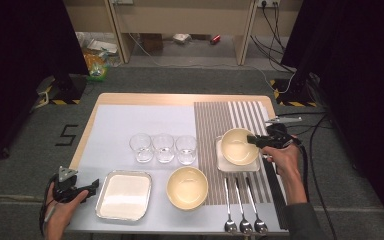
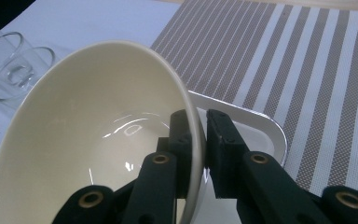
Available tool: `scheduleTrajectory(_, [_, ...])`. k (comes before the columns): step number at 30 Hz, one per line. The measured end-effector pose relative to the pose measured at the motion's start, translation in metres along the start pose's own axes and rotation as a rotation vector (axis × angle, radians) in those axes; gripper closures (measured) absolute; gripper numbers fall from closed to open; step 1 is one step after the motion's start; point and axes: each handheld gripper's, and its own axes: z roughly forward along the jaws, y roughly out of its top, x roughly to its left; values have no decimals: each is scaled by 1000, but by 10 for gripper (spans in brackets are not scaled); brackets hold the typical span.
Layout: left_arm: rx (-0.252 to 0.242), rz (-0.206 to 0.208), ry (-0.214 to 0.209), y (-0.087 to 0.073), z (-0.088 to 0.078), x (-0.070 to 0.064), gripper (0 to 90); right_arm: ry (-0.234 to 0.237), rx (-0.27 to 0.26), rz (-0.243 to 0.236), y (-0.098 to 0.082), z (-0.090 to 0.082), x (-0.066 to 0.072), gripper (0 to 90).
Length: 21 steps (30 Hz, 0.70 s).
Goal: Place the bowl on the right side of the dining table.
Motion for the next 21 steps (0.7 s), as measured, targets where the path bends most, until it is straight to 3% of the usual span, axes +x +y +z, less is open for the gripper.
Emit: scheduleTrajectory(21, [-6,1,4,0,1,-1,137,-43,59,47,-19,31,-17,805])
